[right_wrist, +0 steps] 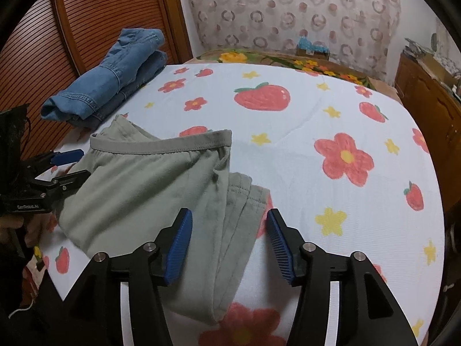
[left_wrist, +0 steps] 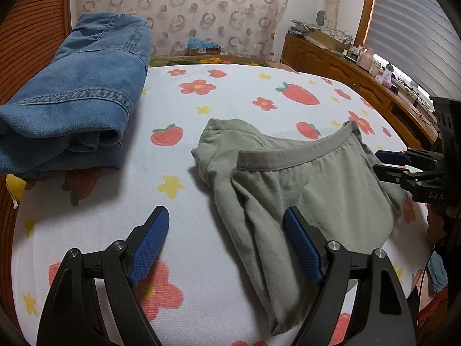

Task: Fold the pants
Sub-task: 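Move the left tool to the waistband while the right tool closes on it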

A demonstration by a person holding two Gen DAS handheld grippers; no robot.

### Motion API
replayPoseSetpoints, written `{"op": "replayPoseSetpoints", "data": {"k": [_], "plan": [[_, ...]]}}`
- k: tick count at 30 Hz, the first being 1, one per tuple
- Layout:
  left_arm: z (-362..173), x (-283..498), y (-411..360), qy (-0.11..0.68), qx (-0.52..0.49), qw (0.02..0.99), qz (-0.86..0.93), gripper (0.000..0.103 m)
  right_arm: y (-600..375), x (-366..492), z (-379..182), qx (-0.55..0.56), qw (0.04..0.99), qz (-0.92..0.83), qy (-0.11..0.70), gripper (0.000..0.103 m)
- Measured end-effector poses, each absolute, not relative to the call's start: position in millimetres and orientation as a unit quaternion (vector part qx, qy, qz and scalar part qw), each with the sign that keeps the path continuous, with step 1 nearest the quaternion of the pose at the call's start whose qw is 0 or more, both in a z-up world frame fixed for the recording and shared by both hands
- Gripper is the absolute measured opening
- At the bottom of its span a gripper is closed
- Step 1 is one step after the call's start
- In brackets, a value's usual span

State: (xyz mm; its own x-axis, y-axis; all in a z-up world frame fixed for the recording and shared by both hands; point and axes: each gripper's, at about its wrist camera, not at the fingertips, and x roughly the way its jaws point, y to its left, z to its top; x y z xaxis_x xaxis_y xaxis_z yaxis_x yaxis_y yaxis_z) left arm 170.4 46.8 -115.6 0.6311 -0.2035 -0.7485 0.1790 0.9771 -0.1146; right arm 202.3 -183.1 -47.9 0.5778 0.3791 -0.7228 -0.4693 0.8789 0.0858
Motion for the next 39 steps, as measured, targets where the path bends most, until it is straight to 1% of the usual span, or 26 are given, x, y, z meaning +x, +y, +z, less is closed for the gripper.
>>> {"op": "replayPoseSetpoints", "data": {"k": [3,10,12,15,22,24,26,31,33,39], "plan": [[-116,171,46,0.416,-0.014,0.903,-0.107,0.083,-178,204,-50,-0.058,0.891,0.232,0.385,0.064],[-117,170,44,0.416,-0.008,0.903,-0.109,0.085,-174,206,-54,-0.056,0.895,0.226,0.381,0.069],[-117,170,43,0.416,-0.005,0.903,-0.108,0.085,-172,206,-55,-0.061,0.893,0.229,0.382,0.076],[-117,169,44,0.416,-0.005,0.903,-0.110,0.085,-164,205,-57,-0.081,0.891,0.231,0.383,0.081],[-115,171,47,0.420,-0.013,0.900,-0.114,0.085,-161,207,-57,-0.091,0.891,0.230,0.381,0.082],[-109,170,49,0.407,-0.022,0.905,-0.125,0.085,-160,206,-57,-0.093,0.891,0.229,0.381,0.082],[-104,172,51,0.401,-0.031,0.906,-0.131,0.082,-161,207,-57,-0.092,0.891,0.230,0.381,0.082],[-97,184,52,0.405,-0.043,0.901,-0.149,0.063,-161,206,-58,-0.092,0.891,0.230,0.381,0.082],[-97,190,52,0.410,-0.049,0.898,-0.151,0.057,-161,206,-58,-0.092,0.891,0.230,0.382,0.082],[-104,201,49,0.421,-0.041,0.894,-0.146,0.057,-161,206,-58,-0.092,0.891,0.230,0.382,0.082]]}}
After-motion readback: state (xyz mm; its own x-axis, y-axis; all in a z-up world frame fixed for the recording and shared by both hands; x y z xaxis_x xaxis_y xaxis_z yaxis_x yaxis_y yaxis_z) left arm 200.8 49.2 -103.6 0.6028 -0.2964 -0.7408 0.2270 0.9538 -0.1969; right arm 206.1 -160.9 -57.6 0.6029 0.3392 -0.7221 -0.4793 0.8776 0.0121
